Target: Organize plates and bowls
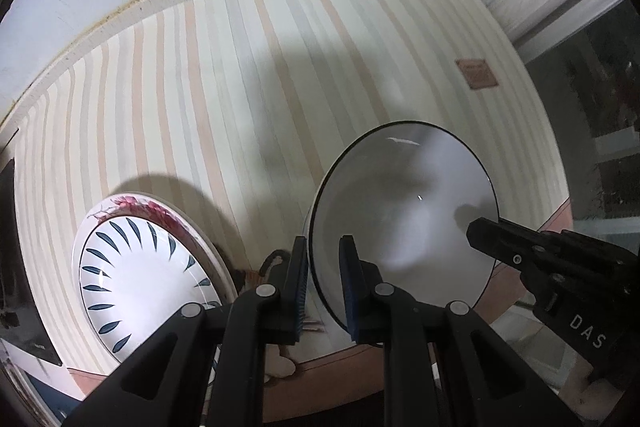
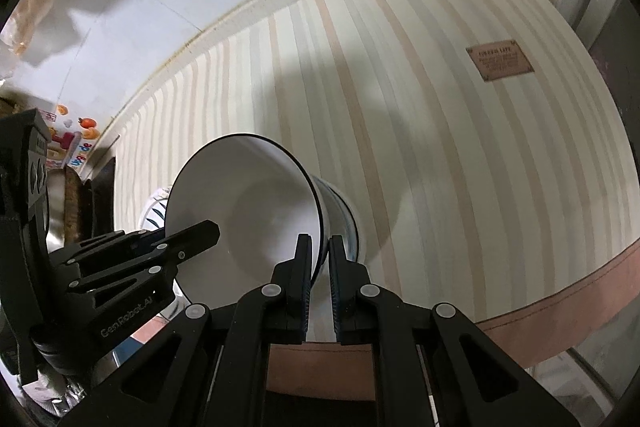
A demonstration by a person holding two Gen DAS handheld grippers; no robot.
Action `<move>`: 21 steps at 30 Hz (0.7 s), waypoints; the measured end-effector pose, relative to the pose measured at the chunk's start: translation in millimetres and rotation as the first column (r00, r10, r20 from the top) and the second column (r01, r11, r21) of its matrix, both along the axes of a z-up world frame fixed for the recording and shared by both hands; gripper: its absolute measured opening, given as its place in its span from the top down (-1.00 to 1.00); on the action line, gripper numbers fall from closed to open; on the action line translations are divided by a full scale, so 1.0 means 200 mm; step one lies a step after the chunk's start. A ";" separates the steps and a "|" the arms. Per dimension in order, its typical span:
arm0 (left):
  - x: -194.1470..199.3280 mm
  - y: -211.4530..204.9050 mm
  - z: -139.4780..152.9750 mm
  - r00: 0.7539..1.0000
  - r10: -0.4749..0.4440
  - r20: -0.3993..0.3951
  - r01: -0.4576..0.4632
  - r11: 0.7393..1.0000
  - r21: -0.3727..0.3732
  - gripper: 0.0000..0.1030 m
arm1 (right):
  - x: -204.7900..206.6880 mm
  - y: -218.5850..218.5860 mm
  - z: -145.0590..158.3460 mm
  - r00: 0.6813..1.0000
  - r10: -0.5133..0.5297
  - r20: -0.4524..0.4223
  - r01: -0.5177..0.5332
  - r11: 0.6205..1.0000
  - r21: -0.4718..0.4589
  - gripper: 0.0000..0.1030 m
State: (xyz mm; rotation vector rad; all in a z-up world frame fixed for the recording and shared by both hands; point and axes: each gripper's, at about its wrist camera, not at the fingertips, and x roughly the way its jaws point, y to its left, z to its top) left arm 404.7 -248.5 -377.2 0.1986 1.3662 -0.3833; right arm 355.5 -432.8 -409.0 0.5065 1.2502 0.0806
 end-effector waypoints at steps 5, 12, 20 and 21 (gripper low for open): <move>0.00 -0.02 -0.06 1.000 -0.011 -0.018 0.012 0.999 0.030 0.74 | 0.00 0.00 -0.04 1.000 0.001 -0.024 -0.001 1.000 0.001 0.81; -0.02 -0.03 -0.09 0.999 -0.028 -0.016 0.029 0.997 0.069 0.74 | 0.01 0.01 -0.07 0.999 0.009 -0.046 -0.009 1.000 -0.004 0.81; -0.03 -0.05 -0.10 0.999 -0.048 0.003 0.048 0.992 0.118 0.74 | 0.04 0.01 -0.07 0.998 0.017 -0.057 -0.018 1.000 -0.012 0.80; -0.03 -0.05 -0.10 0.999 -0.050 0.003 0.049 0.992 0.120 0.74 | 0.04 0.01 -0.07 0.998 0.016 -0.059 -0.017 1.000 -0.011 0.80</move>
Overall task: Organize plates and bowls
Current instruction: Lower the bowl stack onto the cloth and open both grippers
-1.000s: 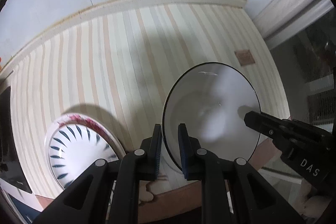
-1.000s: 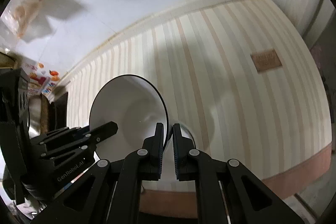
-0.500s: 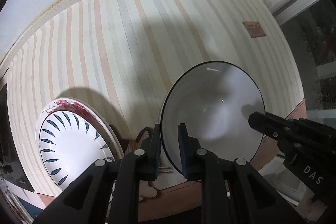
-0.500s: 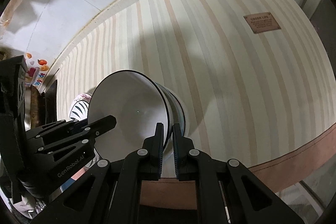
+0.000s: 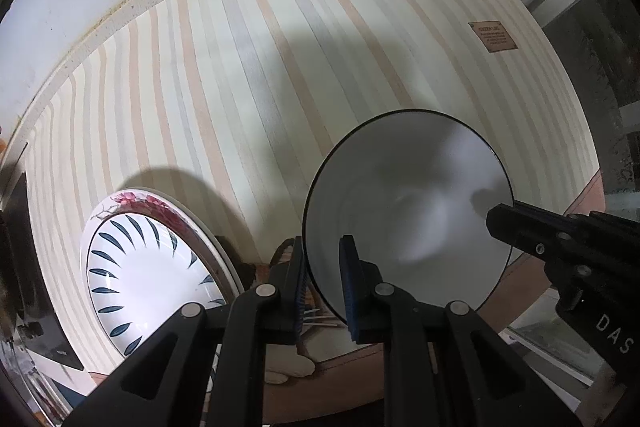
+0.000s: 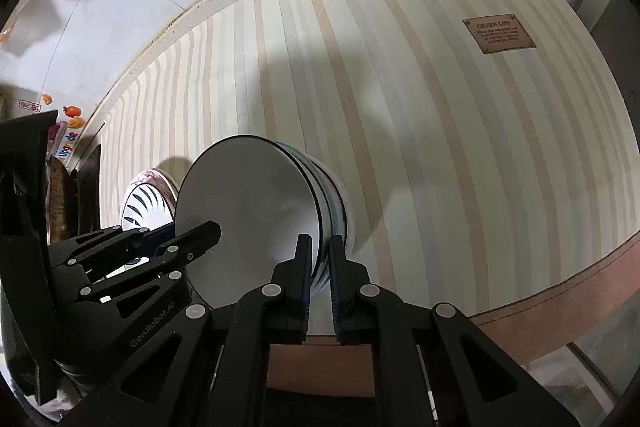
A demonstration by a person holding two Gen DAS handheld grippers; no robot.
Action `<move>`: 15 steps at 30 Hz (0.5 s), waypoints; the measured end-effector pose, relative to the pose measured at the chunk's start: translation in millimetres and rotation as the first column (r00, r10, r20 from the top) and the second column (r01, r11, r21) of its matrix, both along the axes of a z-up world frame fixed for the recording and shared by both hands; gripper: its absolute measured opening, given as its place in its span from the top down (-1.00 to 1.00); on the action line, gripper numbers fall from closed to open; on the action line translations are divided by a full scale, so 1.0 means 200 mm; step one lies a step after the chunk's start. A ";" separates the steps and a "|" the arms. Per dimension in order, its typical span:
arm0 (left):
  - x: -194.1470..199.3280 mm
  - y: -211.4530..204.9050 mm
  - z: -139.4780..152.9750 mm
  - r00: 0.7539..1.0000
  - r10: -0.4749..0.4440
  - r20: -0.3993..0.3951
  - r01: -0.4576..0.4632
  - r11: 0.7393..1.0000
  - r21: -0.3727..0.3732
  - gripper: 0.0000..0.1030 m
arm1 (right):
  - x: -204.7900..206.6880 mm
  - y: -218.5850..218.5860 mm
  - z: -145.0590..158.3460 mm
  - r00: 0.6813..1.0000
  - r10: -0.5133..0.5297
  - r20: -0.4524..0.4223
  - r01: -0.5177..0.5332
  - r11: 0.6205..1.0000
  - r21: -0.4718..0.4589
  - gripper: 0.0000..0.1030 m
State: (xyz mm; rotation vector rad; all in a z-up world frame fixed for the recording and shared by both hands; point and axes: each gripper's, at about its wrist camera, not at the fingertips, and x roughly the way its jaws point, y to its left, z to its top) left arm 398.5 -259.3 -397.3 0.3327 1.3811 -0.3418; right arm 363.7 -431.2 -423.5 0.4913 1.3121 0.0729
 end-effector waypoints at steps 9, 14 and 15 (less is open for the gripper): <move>-0.08 0.05 0.12 1.000 -0.007 0.022 0.007 0.999 -0.033 0.72 | -0.06 0.01 0.07 1.000 0.001 0.007 -0.001 1.000 0.003 0.77; -0.19 0.11 0.24 0.999 -0.011 0.049 0.014 0.998 -0.064 0.71 | -0.15 0.06 0.17 0.999 0.021 0.037 -0.020 1.000 -0.022 0.74; -0.20 0.12 0.26 0.999 -0.009 0.052 0.013 0.997 -0.071 0.66 | -0.18 0.08 0.20 0.999 0.023 0.043 -0.022 0.999 -0.030 0.65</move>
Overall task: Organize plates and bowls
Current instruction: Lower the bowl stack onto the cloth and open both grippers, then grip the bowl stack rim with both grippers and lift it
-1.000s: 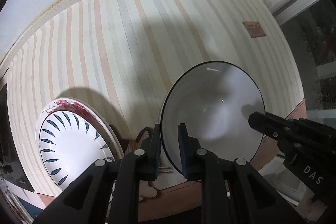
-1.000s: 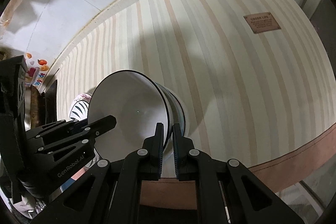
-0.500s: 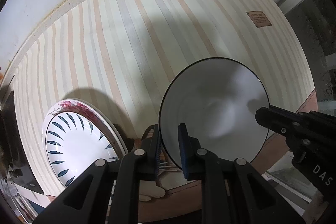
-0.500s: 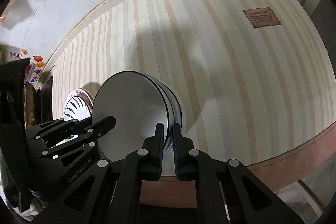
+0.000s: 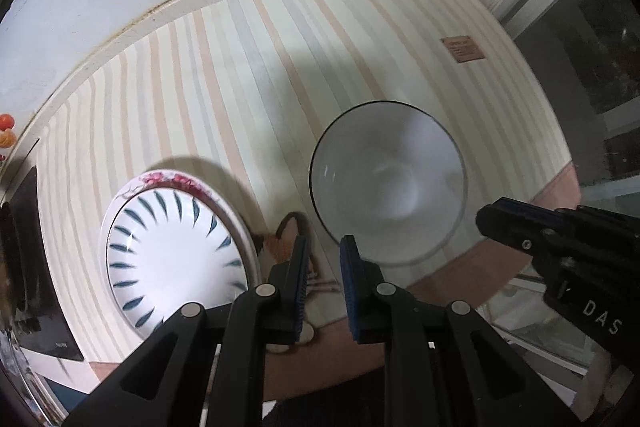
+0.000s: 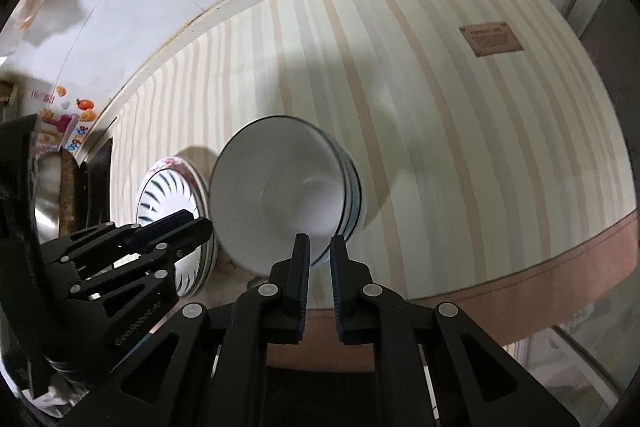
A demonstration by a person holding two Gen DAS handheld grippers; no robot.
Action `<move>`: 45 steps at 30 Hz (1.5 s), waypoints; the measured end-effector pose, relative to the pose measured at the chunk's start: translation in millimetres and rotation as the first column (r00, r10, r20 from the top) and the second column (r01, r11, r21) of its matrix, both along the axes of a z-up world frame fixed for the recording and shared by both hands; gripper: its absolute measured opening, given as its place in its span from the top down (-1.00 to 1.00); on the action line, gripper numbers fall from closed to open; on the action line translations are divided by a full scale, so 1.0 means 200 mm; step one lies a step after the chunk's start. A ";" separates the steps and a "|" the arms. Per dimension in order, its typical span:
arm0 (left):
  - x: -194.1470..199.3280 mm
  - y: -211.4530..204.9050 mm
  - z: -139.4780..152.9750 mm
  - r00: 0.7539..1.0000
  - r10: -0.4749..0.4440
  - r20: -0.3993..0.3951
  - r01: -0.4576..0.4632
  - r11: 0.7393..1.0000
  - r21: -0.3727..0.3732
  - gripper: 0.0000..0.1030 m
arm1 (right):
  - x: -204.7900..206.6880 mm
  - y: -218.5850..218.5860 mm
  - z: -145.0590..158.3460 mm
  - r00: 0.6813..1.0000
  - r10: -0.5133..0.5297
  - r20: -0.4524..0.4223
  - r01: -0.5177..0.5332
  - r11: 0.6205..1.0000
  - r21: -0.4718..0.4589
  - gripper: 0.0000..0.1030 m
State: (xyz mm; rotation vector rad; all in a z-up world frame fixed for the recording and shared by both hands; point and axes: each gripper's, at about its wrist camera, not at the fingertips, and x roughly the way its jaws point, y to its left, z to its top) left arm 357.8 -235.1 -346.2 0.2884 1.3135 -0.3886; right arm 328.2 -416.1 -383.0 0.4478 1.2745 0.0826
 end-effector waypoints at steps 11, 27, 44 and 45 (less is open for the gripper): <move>-0.14 0.14 0.26 0.998 0.028 0.053 -0.022 0.994 -0.106 0.49 | -0.24 0.11 0.28 0.995 0.036 0.091 -0.029 0.996 -0.084 0.09; -0.22 0.23 0.43 0.994 0.046 0.097 -0.027 0.983 -0.182 -0.66 | -0.42 0.12 0.46 0.989 0.022 0.148 -0.004 0.992 -0.123 -0.75; 0.20 0.16 0.06 0.992 0.108 -0.063 -0.119 0.971 -0.210 -0.76 | -0.16 -0.05 0.12 0.994 -0.015 0.109 0.010 0.999 0.046 -0.87; 0.24 0.16 0.01 0.990 0.121 -0.076 -0.134 0.971 -0.199 -0.76 | -0.12 -0.08 0.05 0.994 -0.027 0.102 0.016 0.995 0.102 -0.87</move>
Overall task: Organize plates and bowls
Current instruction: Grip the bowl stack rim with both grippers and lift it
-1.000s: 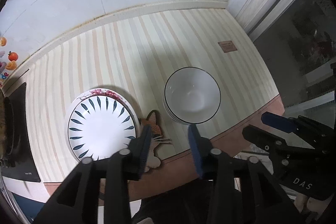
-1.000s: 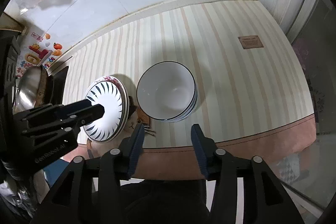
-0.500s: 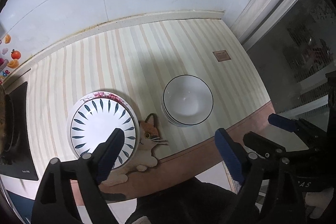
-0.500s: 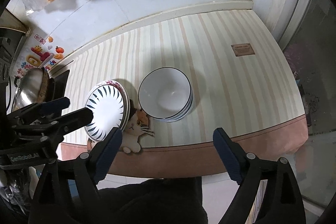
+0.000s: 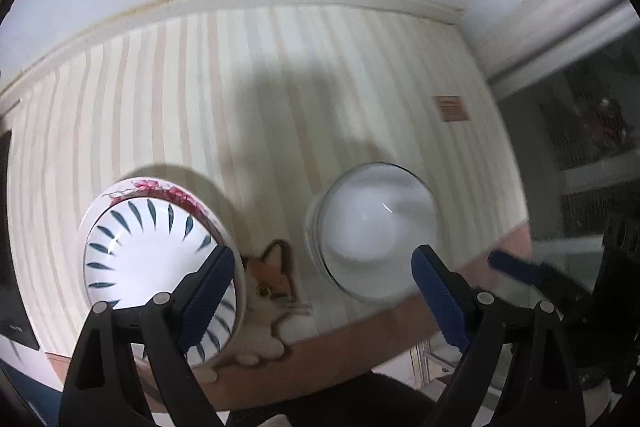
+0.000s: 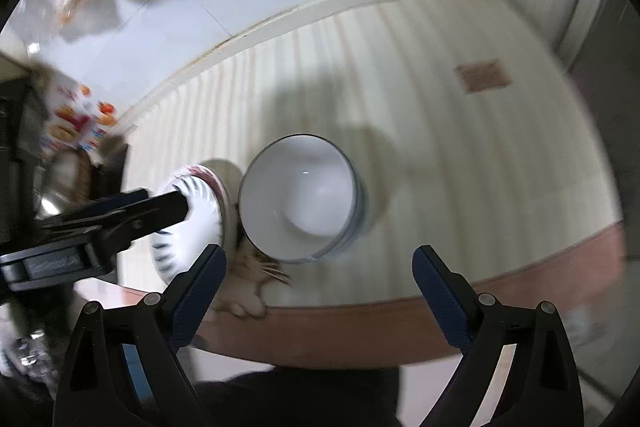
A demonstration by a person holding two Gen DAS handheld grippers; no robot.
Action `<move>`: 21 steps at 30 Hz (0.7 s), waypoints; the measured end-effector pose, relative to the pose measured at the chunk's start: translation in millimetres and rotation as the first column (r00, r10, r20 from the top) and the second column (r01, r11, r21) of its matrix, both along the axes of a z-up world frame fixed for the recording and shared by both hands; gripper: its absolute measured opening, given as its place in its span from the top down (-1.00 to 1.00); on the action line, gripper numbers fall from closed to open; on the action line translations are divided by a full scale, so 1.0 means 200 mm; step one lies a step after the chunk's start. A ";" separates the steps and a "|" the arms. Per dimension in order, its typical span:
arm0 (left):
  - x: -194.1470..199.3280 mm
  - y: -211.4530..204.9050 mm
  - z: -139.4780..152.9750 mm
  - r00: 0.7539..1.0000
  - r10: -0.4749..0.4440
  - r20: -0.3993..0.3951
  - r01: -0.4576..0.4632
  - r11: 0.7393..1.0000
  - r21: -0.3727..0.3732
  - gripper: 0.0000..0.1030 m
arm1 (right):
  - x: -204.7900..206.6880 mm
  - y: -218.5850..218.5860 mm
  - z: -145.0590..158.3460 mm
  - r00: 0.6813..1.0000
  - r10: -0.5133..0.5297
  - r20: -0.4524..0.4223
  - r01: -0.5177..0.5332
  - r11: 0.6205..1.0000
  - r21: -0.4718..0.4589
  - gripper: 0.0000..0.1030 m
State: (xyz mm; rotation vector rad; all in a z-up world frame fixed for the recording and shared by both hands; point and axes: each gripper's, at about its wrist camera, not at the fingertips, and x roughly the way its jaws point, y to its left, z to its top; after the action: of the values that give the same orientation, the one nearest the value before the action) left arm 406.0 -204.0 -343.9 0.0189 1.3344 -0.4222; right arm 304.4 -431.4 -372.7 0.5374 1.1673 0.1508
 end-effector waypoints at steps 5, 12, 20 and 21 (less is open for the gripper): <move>0.19 -0.04 -0.19 0.996 0.013 -0.083 -0.013 1.000 0.007 -0.76 | 0.13 -0.06 -0.28 0.999 -0.013 -0.050 0.019 0.991 0.134 -0.87; 0.29 -0.13 -0.44 0.967 -0.040 -0.251 0.031 0.999 -0.039 -0.66 | 0.26 -0.06 -0.59 0.993 0.030 -0.118 0.005 0.959 0.283 -0.87; 0.29 -0.16 -0.58 0.933 -0.088 -0.348 0.056 0.993 -0.102 -0.26 | 0.36 -0.02 -0.77 0.982 0.076 -0.175 -0.014 0.943 0.334 -0.83; 0.29 -0.17 -0.59 0.929 -0.101 -0.356 0.058 0.990 -0.128 -0.18 | 0.36 -0.02 -0.78 0.981 0.082 -0.175 -0.018 0.940 0.340 -0.81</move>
State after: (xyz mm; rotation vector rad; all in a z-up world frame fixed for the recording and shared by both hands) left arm 463.5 -237.4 -461.2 -0.1064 1.6744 -0.5920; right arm 376.5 -434.5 -529.0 0.8390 1.3482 0.3559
